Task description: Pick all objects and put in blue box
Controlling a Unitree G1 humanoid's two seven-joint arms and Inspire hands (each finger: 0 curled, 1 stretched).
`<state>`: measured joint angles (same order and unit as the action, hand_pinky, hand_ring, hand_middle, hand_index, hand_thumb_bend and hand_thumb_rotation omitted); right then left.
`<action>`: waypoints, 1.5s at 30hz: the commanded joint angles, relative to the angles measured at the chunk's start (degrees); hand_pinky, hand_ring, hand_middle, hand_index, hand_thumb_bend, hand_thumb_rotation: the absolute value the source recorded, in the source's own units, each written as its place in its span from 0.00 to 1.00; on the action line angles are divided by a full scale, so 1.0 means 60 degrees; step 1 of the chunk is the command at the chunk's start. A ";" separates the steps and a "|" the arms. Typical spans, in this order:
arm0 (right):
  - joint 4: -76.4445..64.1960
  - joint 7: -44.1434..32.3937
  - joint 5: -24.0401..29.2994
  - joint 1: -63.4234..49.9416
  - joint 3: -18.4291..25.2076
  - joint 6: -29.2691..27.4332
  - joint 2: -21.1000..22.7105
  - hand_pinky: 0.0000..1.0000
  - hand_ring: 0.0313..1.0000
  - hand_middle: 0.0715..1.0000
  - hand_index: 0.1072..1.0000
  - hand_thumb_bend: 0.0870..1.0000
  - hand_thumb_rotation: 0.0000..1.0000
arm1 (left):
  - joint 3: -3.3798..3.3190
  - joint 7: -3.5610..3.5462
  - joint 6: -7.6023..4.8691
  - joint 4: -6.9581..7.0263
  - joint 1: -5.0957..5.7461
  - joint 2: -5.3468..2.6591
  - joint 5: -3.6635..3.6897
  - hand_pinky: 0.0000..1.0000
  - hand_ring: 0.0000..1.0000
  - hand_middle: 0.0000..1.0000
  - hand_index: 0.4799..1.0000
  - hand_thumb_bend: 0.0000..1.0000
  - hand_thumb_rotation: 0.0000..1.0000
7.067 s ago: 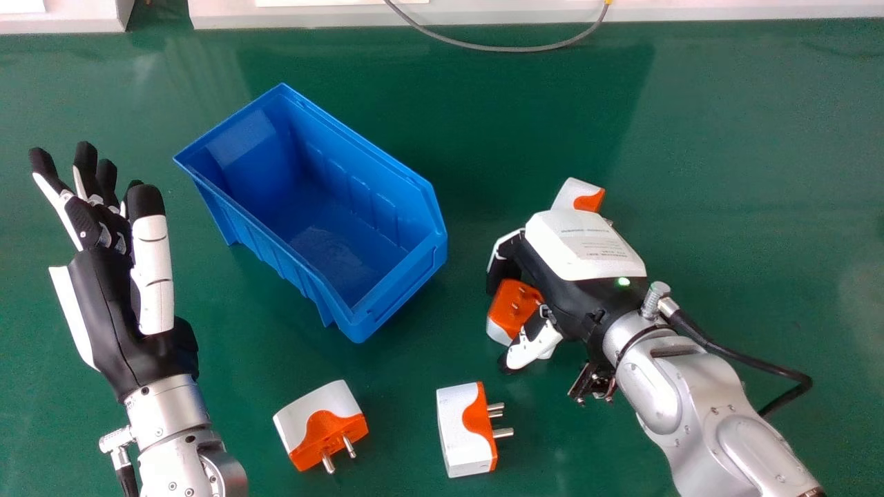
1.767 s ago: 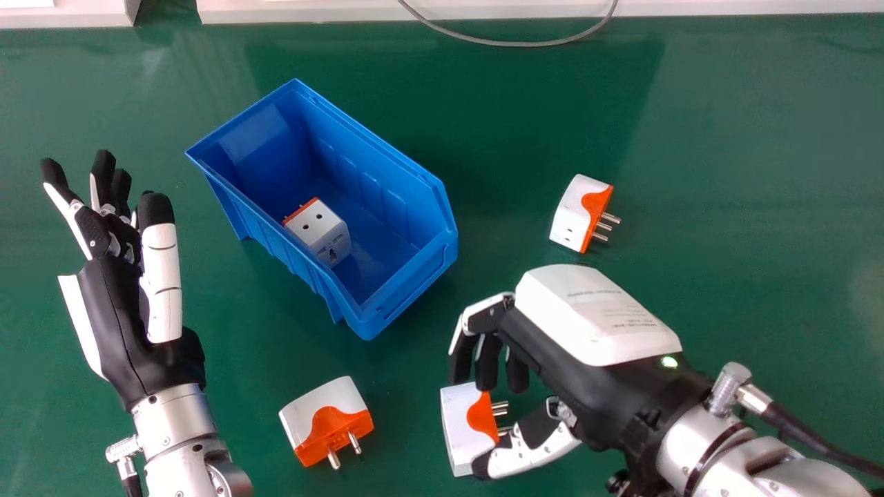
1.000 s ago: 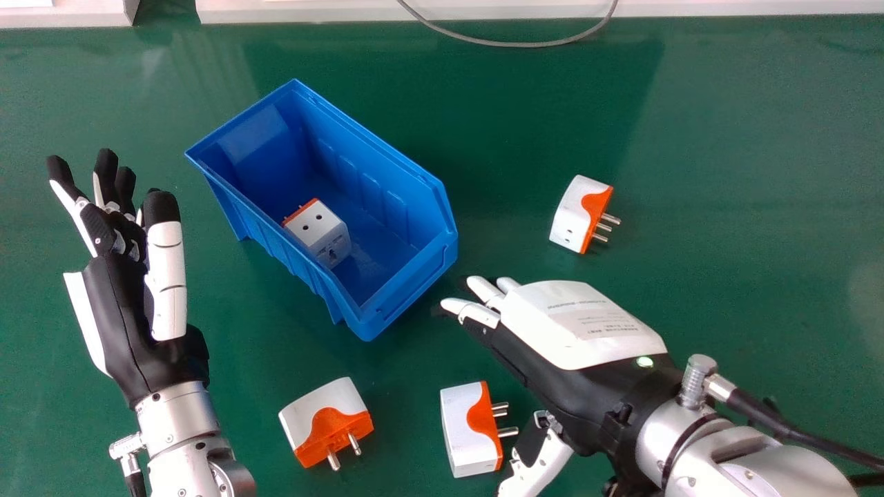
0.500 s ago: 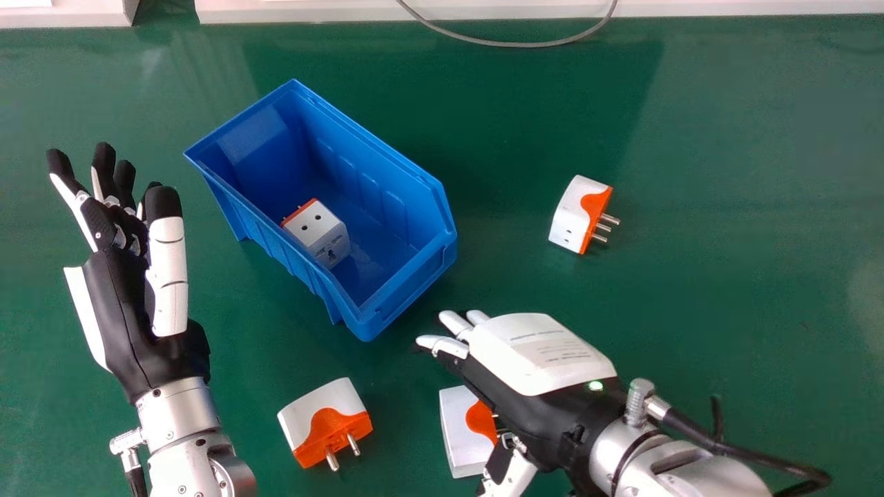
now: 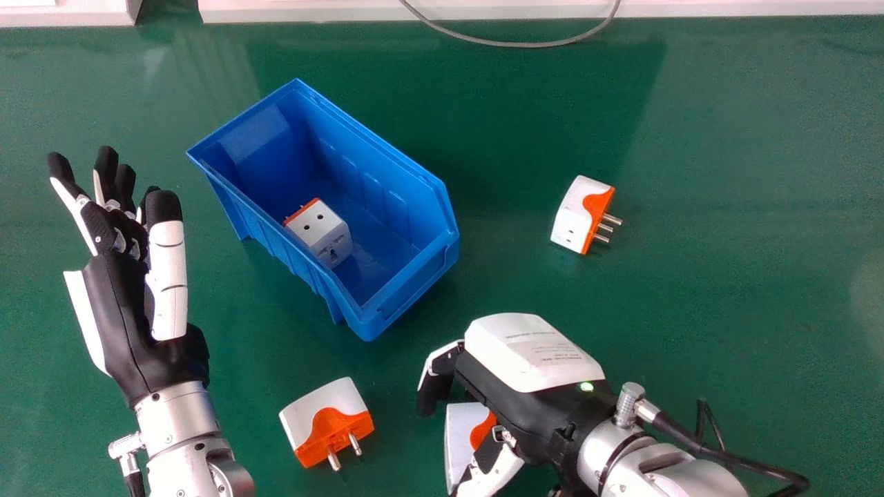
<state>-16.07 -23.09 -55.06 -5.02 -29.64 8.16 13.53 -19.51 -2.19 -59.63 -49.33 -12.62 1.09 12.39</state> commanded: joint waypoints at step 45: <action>-0.1835 0.2480 0.1571 0.1710 0.2069 -0.1540 0.0070 0.35 0.43 0.44 0.45 0.45 0.00 | -0.0037 0.0376 -0.0218 -0.0123 -0.0232 0.0089 -0.0198 0.91 0.96 0.96 0.92 0.74 0.70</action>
<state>-26.57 -9.90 -46.56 2.35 -17.74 0.44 14.90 -19.60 0.28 -59.43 -50.01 -13.20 1.03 11.28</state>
